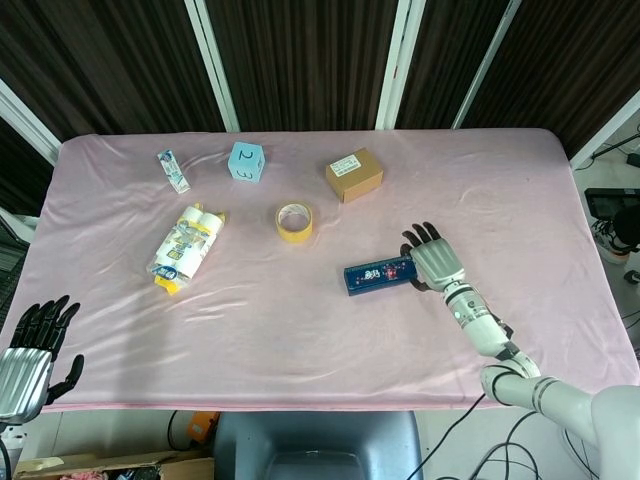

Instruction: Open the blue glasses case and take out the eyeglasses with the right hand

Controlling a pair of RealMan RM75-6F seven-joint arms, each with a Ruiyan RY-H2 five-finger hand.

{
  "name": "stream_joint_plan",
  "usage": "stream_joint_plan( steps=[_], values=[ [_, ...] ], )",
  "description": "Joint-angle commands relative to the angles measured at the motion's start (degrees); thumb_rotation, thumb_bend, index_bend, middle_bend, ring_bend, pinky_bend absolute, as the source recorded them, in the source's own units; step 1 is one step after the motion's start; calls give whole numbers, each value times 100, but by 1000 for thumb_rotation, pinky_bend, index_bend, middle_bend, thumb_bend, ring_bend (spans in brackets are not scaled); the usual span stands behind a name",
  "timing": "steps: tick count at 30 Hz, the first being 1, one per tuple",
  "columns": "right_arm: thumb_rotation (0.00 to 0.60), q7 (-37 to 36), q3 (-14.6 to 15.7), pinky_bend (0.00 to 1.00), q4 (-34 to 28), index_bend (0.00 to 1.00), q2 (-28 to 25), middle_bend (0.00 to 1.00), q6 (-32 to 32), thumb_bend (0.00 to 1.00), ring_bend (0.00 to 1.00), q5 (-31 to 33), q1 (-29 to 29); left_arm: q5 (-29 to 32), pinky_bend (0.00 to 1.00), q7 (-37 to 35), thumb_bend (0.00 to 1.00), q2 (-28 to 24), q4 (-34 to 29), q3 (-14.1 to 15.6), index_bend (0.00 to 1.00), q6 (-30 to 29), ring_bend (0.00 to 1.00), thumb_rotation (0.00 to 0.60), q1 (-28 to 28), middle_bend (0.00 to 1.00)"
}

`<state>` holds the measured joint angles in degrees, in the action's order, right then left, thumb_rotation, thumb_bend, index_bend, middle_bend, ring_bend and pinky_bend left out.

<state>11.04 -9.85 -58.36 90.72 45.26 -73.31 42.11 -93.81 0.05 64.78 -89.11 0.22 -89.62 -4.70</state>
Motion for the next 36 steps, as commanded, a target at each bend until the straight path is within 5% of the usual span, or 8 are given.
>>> stream_joint_plan(
  steps=[1, 36],
  values=[
    [600, 90, -5, 24, -33, 480, -6, 249, -78, 440, 80, 81, 49, 2, 19, 8, 425, 3, 1, -2, 0, 1, 0, 600, -1, 0],
    [600, 888, 65, 24, -143, 476, 13, 249, -339, 487, 80, 700, 371, -8, 21, -6, 425, 8, 18, -8, 0, -9, 0, 600, -5, 0]
  ],
)
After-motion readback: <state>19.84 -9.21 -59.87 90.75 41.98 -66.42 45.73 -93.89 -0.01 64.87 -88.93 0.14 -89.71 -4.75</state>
